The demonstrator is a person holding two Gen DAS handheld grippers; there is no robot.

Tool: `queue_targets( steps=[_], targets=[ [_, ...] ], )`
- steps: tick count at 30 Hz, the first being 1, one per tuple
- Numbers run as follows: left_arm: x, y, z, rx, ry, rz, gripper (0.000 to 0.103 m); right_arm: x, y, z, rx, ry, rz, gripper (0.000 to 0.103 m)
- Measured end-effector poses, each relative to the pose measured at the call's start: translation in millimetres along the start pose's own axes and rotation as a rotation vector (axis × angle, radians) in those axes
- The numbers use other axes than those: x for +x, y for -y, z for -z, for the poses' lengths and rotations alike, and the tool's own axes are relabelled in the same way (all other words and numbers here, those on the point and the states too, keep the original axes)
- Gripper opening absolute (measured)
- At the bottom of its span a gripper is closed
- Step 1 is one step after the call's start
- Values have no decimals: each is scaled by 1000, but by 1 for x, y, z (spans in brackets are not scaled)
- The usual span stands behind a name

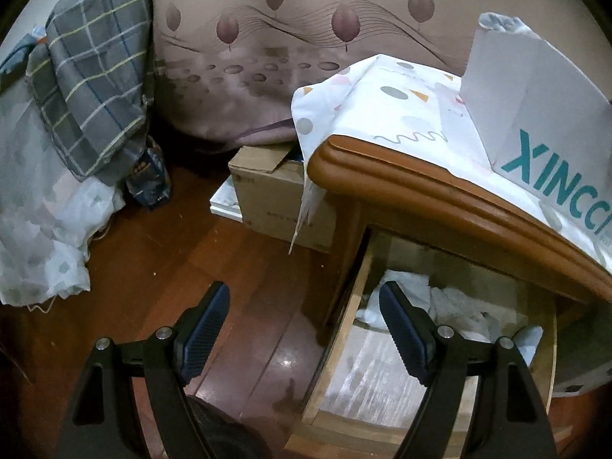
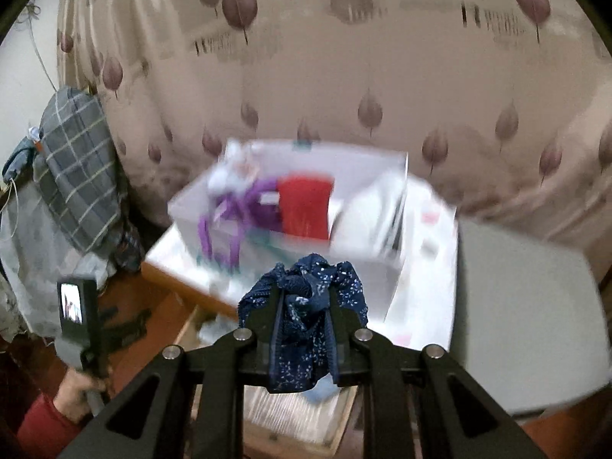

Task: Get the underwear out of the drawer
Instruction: 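Move left gripper back to the drawer while right lowers navy item into box, then move the right gripper into the drawer and grasp the light blue sock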

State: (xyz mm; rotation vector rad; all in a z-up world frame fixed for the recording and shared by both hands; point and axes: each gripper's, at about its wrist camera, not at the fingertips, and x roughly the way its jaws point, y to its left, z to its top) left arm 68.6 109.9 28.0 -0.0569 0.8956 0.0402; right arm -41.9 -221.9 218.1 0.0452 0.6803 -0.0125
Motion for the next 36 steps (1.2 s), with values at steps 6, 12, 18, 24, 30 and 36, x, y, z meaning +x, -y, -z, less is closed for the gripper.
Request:
queue_targets(
  steps=[6, 12, 18, 24, 30, 36],
  targets=[
    [0, -6, -3, -9, 3, 1, 79, 26, -5, -55, -36, 11, 81, 18],
    [1, -13, -5, -30, -12, 18, 79, 87, -7, -65, -53, -87, 144, 19],
    [-1, -11, -8, -29, -6, 43, 79, 140, 0, -50, -42, -190, 201, 19],
    [0, -8, -8, -23, -13, 58, 79, 163, 4, -35, 18, -237, 186, 36],
    [0, -9, -8, -30, -15, 58, 79, 139, -2, -35, -4, -197, 198, 47],
    [4, -11, -8, -34, -28, 52, 79, 75, -17, -33, -95, -115, 182, 54]
  ],
)
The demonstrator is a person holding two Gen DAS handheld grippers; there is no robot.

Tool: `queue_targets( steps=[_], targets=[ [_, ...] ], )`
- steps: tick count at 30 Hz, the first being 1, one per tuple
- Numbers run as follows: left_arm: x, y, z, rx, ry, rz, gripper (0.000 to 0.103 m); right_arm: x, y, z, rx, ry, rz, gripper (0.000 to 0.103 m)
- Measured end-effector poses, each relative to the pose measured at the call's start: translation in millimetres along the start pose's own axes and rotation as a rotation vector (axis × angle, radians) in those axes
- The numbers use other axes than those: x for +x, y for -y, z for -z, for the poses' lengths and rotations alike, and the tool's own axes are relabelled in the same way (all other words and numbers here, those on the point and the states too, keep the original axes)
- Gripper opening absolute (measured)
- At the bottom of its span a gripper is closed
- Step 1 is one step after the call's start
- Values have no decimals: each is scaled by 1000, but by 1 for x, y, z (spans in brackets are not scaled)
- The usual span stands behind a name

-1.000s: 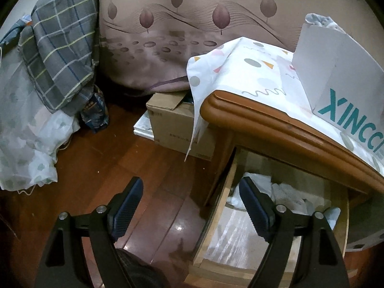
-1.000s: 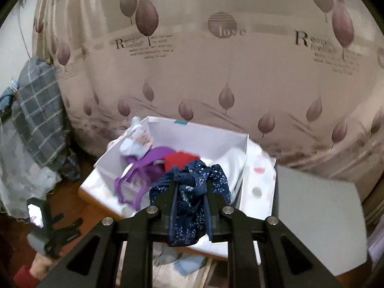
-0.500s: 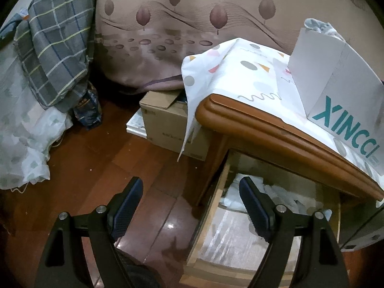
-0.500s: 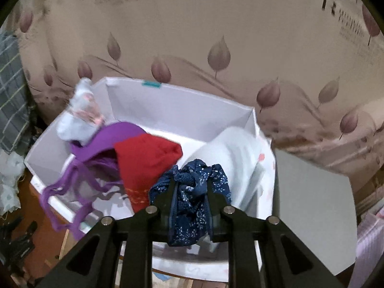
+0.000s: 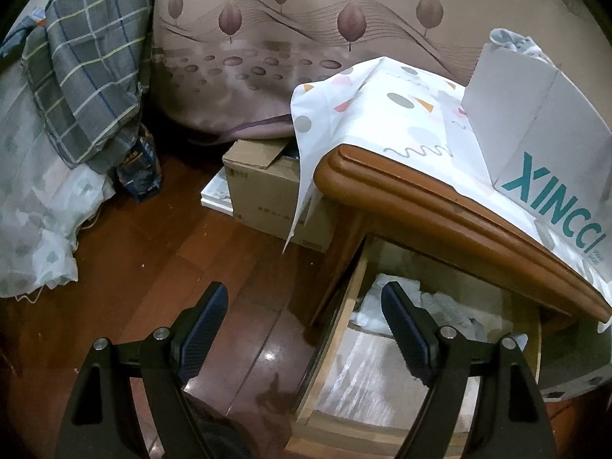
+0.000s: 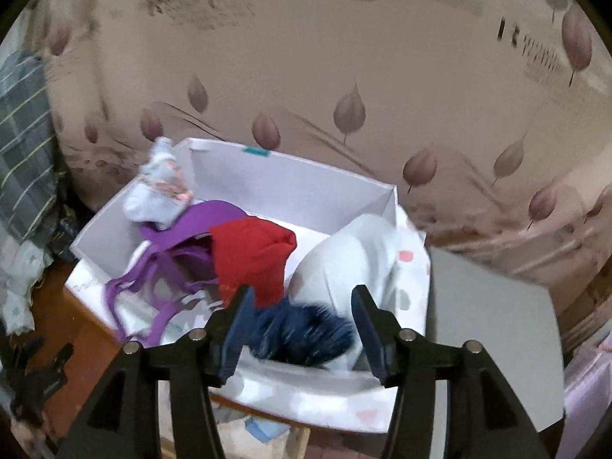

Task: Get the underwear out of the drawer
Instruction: 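Move the right gripper into the drawer and grasp the light blue sock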

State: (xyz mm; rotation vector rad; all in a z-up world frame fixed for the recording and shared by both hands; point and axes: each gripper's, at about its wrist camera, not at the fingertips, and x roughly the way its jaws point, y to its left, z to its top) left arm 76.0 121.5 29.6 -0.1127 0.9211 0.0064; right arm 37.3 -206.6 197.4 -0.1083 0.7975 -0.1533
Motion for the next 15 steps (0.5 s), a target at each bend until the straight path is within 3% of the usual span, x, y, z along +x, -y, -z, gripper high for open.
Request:
queue_targets(
  steps=[4, 5, 7, 12, 15],
  targets=[
    [-2, -3, 0, -7, 7, -4, 79, -32, -10, 32, -88, -3, -85, 58],
    [-1, -3, 0, -12, 5, -4, 79, -35, -16, 44, -121, -20, -95, 63],
    [0, -3, 0, -13, 3, -3, 79, -33, -28, 75, -176, -92, -117, 64],
    [-1, -4, 1, -5, -2, -4, 79, 11, -55, 143, -215, -277, -176, 64],
    [-1, -4, 2, -6, -2, -3, 79, 44, -71, 172, -318, -327, -193, 64]
  ],
)
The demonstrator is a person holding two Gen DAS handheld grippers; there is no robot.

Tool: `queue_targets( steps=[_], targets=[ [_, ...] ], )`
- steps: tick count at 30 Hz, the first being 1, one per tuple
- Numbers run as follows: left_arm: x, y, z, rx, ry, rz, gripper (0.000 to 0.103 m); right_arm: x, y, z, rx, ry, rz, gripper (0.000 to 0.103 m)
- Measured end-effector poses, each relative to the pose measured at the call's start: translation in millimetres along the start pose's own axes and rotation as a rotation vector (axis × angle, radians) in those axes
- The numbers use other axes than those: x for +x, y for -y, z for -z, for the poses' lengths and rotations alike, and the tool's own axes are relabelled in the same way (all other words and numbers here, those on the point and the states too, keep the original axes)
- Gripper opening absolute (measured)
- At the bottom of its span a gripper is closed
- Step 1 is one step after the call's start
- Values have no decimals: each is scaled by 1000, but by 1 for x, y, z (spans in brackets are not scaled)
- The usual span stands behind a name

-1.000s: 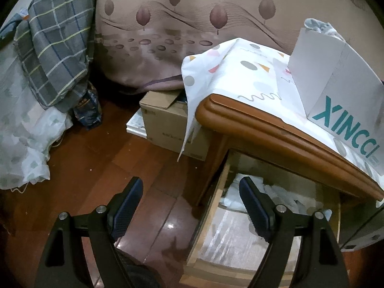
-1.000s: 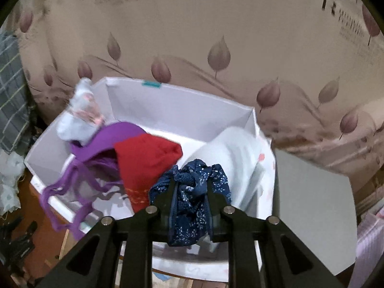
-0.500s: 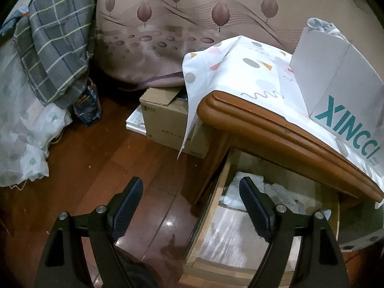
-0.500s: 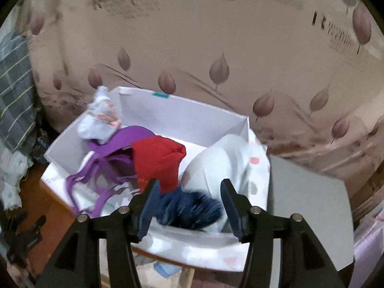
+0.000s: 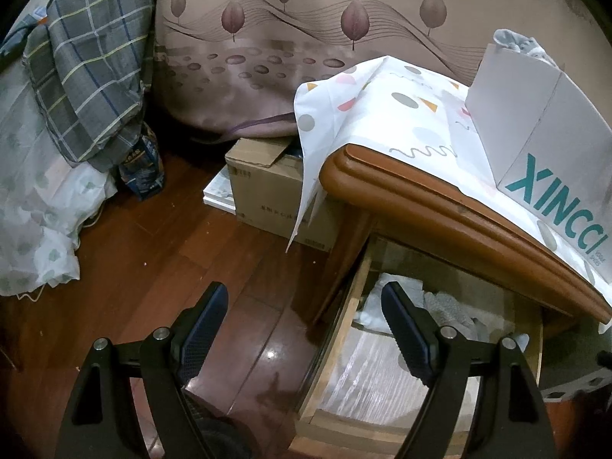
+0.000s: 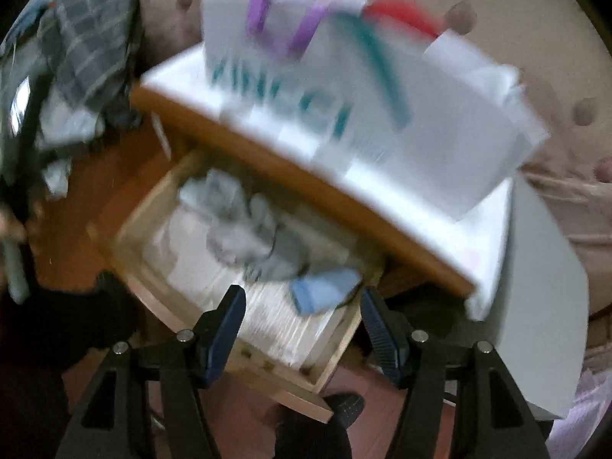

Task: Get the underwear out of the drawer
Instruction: 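Move the right gripper into the drawer and grasp the light blue sock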

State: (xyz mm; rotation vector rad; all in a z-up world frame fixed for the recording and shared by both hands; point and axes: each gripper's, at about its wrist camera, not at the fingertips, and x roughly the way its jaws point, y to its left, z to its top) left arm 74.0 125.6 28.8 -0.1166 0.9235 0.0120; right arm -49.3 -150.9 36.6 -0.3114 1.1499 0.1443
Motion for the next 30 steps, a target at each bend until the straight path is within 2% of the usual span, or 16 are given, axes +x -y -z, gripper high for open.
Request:
queue_targets(
  steps=[8, 11, 20, 23, 27, 30],
  targets=[
    [3, -7, 0, -21, -9, -13, 79, 84, -18, 6, -464, -162, 3, 64],
    [6, -11, 0, -30, -29, -7, 79, 107, -20, 8, -596, -216, -10, 64],
    [17, -12, 0, -43, -67, -21, 79, 166, -34, 18, -897, -379, 46, 64],
    [19, -10, 0, -34, -76, -14, 79, 177, -39, 20, -988, -378, 103, 63],
    [18, -7, 0, -18, -69, -10, 79, 196, -46, 24, -1064, -393, 118, 64],
    [20, -7, 1, -15, -77, -5, 79, 209, -46, 23, -1047, -412, 111, 64]
  ],
)
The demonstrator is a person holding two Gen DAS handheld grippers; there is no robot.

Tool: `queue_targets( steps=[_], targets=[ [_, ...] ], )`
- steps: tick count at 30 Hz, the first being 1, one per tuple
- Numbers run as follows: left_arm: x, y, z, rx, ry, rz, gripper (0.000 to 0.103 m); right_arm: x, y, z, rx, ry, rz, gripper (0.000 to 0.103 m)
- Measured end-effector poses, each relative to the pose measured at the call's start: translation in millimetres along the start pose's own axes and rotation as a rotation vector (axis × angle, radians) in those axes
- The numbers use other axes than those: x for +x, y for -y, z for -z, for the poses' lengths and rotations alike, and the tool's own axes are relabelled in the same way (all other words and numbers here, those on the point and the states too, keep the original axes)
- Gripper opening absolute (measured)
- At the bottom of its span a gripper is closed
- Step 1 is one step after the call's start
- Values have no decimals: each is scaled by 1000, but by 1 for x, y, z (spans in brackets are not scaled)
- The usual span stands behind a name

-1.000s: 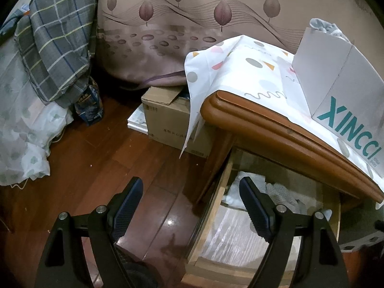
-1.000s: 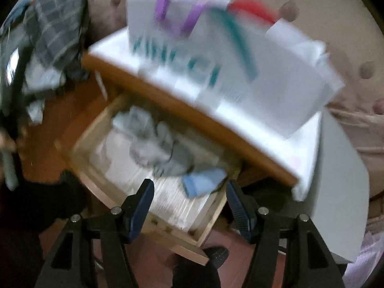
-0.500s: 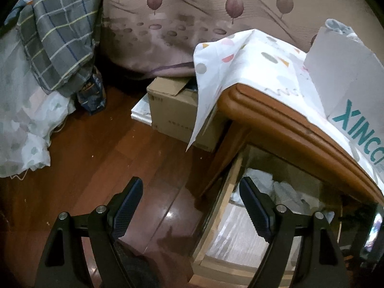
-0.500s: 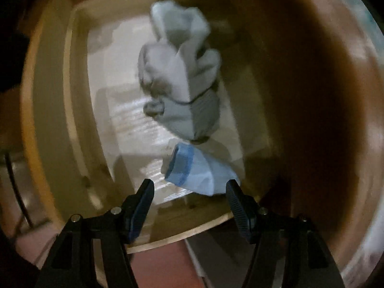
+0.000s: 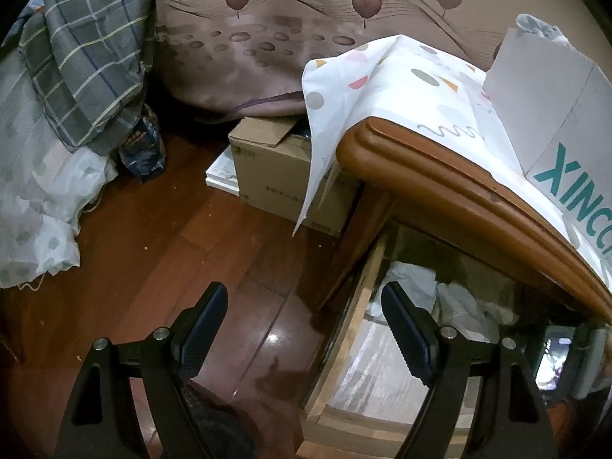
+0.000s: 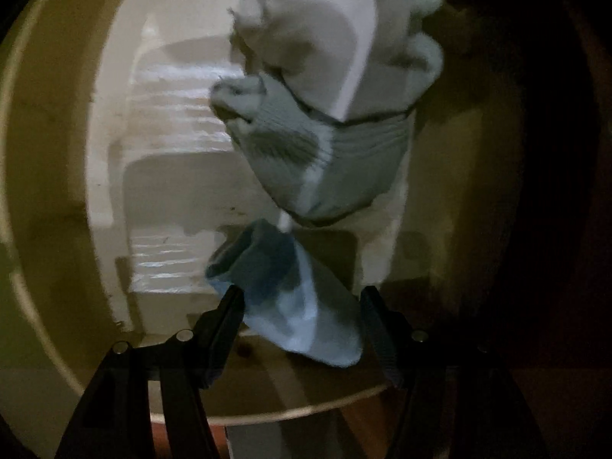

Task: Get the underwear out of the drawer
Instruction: 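Move the right gripper into the drawer and grasp the light blue sock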

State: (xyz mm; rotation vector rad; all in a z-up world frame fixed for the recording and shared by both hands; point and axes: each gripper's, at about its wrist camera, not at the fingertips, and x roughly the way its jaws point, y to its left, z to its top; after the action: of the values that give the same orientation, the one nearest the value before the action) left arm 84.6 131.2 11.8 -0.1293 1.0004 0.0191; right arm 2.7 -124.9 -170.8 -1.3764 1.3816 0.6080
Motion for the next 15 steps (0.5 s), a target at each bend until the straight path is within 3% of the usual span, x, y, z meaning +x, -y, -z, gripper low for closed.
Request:
queue_targets(
  steps=[3, 8, 13, 15],
  targets=[
    [0, 1, 0, 2, -3, -5, 79, 8, 7, 0, 52, 2, -53, 64],
    [0, 1, 0, -6, -1, 10, 79, 7, 22, 6, 247, 36, -174, 63],
    [-2, 2, 1, 2, 6, 13, 79, 0, 27, 10, 483, 117, -422, 58],
    [-2, 2, 2, -1, 6, 20, 79, 0, 21, 8, 520, 127, -457, 58]
  ],
)
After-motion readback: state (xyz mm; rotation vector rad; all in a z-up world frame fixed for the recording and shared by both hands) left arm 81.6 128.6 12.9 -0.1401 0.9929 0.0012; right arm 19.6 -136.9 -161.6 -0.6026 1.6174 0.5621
